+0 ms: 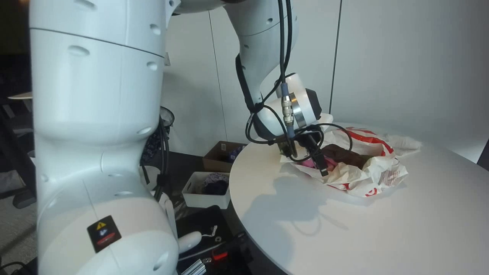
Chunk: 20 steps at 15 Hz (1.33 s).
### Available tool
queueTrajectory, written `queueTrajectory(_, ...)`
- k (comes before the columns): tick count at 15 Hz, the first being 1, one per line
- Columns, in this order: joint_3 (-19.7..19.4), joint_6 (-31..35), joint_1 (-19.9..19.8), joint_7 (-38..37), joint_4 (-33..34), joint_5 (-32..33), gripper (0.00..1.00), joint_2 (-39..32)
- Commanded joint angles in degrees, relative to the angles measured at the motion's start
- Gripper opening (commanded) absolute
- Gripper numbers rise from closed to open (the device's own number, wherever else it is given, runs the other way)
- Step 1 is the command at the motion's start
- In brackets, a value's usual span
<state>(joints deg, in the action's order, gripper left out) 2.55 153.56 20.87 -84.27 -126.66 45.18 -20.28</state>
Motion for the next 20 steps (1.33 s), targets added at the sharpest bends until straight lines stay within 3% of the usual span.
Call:
queueTrajectory(1, -3.28, 2.86, 1.20, -8.82, 5.23, 3.49, 1.00, -4.29)
queueTrajectory(9, -4.56, 4.00, 1.15, -13.06, 8.81, 3.36, 1.00, -11.09)
queueTrajectory(19, -6.91, 4.10, 2.09, -14.25, 10.62, 6.14, 1.00, -14.53)
queueTrajectory(20, -7.18, 4.20, 2.25, -14.35, 10.75, 6.62, 0.75, -14.76)
